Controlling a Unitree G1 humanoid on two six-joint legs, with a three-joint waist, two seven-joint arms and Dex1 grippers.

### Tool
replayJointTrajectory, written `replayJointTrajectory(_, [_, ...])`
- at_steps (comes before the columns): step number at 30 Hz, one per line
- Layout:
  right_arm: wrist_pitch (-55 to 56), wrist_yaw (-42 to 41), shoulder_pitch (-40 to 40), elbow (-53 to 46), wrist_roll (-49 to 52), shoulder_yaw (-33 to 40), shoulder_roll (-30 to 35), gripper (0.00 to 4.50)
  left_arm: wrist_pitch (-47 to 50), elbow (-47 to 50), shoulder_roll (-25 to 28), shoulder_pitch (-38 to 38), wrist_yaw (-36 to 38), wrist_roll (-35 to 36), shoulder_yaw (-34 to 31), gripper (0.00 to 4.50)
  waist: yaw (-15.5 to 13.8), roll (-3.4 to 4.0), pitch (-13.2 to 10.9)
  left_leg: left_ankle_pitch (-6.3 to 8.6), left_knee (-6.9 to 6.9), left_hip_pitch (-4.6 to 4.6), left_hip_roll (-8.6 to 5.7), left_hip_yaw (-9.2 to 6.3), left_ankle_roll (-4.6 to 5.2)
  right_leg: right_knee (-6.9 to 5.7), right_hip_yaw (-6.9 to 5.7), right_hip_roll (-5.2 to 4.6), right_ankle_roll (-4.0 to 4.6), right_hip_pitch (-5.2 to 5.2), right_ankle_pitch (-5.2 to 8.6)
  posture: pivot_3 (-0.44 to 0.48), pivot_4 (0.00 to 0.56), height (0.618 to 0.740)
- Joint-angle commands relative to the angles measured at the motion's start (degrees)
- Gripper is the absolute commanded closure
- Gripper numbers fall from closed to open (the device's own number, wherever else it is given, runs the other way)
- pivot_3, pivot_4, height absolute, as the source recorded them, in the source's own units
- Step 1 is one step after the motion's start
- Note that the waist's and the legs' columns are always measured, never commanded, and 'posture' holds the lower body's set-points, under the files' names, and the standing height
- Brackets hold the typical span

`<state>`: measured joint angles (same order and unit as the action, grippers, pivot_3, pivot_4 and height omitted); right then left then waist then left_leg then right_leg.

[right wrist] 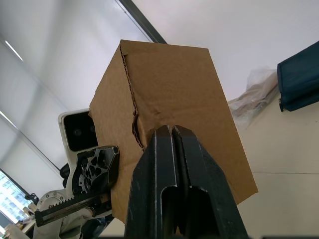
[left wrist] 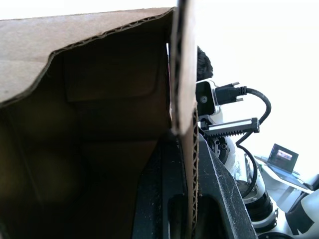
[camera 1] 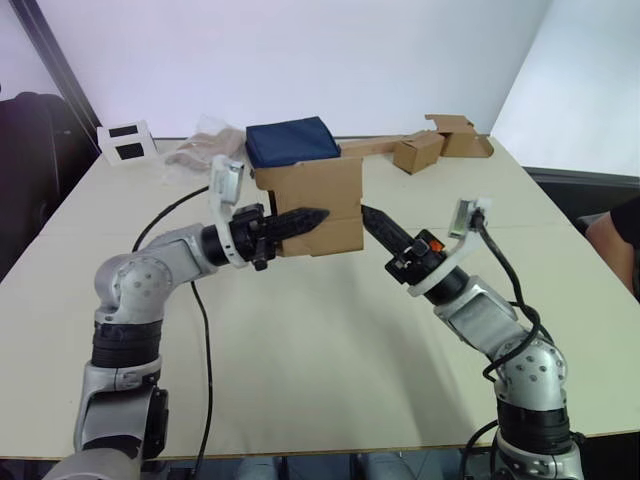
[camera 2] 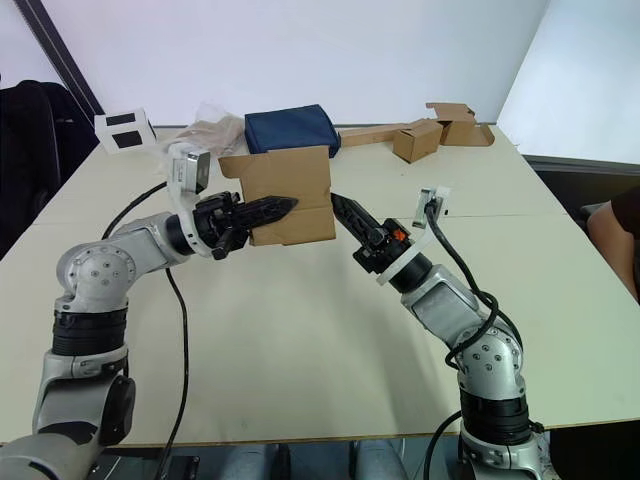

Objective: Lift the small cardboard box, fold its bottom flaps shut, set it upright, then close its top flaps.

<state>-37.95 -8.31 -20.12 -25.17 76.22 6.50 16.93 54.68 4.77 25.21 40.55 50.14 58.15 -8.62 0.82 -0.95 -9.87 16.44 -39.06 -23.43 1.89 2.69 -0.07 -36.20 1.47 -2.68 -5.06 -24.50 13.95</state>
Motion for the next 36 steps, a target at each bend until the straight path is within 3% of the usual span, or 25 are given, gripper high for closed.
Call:
replayJointTrajectory(1, [-0.3, -1.1, 1.2, -4.4, 2.0, 2.8, 2.5, 4.47, -0.2, 1.3, 0.7, 1.7, 0.8, 0.1, 0.4, 4.50, -0.1, 0.00, 0.0, 0.00, 0.00, 0.00, 0.00, 0.00, 0.00, 0.00, 0.00, 0.00, 0.00, 0.00, 0.00, 0.000, 0.150, 0.740])
replayJointTrajectory(4, [-0.6, -1.4, 3.6, -5.0, 2.3, 6.2, 6.4, 4.47, -0.3, 0.6, 2.7, 3.0, 2.5, -1.9, 2.3, 4.50, -0.1, 0.00, 0.0, 0.00, 0.01, -0.01, -0.01, 0.00, 0.00, 0.01, 0.00, 0.00, 0.00, 0.00, 0.00, 0.000, 0.150, 0.740])
replayJointTrajectory(9, [-2.1, -4.2, 8.5, -5.1, 0.7, 10.8, 14.2, 4.47, -3.7, -1.4, 7.4, 6.9, 8.6, -12.1, 12.3, 4.50, -0.1, -0.01, 0.0, 0.00, 0.01, -0.01, -0.05, 0.05, 0.00, 0.05, 0.02, 0.00, 0.03, 0.00, 0.02, 0.000, 0.150, 0.740])
replayJointTrajectory(12, [-2.9, -7.0, 11.5, -4.5, -2.3, 11.3, 17.7, 4.47, -5.8, -5.3, 9.5, 13.6, 11.5, -21.2, 20.7, 4.50, -0.3, -0.05, 0.0, 0.00, 0.00, -0.01, -0.05, 0.04, 0.00, 0.07, 0.02, 0.03, 0.04, 0.01, 0.02, 0.000, 0.150, 0.740])
replayJointTrajectory(18, [-2.5, -8.4, 12.9, -3.4, -5.7, 11.3, 18.8, 4.47, -12.7, -11.5, 12.2, 25.1, 20.9, -37.2, 35.9, 4.50, 0.0, -0.04, 0.0, 0.04, 0.04, -0.03, -0.07, 0.11, 0.07, 0.13, 0.09, 0.06, 0.04, -0.04, 0.03, 0.000, 0.150, 0.740])
replayJointTrajectory(22, [-2.2, -8.2, 13.0, -3.4, -6.7, 11.2, 17.6, 4.47, -17.7, -13.9, 12.0, 28.4, 27.6, -42.6, 40.7, 4.50, 0.0, -0.01, 0.0, 0.10, 0.09, -0.06, -0.05, 0.10, 0.17, 0.14, 0.10, 0.08, 0.01, -0.09, 0.05, 0.000, 0.150, 0.740])
replayJointTrajectory(26, [-1.7, -9.2, 13.5, -3.9, -9.7, 9.3, 16.9, 4.47, -25.1, -14.6, 12.2, 30.7, 37.9, -50.4, 49.7, 4.50, -0.2, 0.00, -0.1, 0.11, 0.09, -0.14, -0.06, 0.09, 0.19, 0.14, 0.07, 0.10, 0.00, -0.14, 0.06, 0.000, 0.150, 0.740])
replayJointTrajectory(29, [-1.6, -10.1, 13.4, -4.0, -11.1, 8.7, 16.6, 4.47, -29.4, -15.6, 11.6, 30.4, 41.4, -54.2, 52.5, 4.50, -0.2, 0.00, -0.1, 0.11, 0.08, -0.15, -0.07, 0.13, 0.20, 0.16, 0.09, 0.05, 0.00, -0.14, 0.07, 0.000, 0.150, 0.740])
replayJointTrajectory(34, [-1.2, -9.9, 13.9, -3.8, -12.8, 8.6, 15.2, 4.47, -35.2, -20.7, 6.6, 30.3, 40.7, -59.2, 53.2, 4.50, -0.4, -0.01, -0.1, 0.12, 0.00, -0.18, -0.07, 0.09, 0.20, 0.13, 0.09, 0.06, 0.00, -0.14, 0.07, 0.000, 0.150, 0.740])
replayJointTrajectory(36, [-1.2, -9.8, 14.3, -4.1, -13.3, 8.5, 14.6, 4.50, -35.1, -21.3, 5.4, 30.5, 40.8, -60.6, 52.8, 4.09, -0.3, -0.01, -0.1, 0.12, -0.03, -0.19, -0.07, 0.09, 0.20, 0.12, 0.09, 0.06, -0.01, -0.14, 0.07, 0.000, 0.150, 0.740])
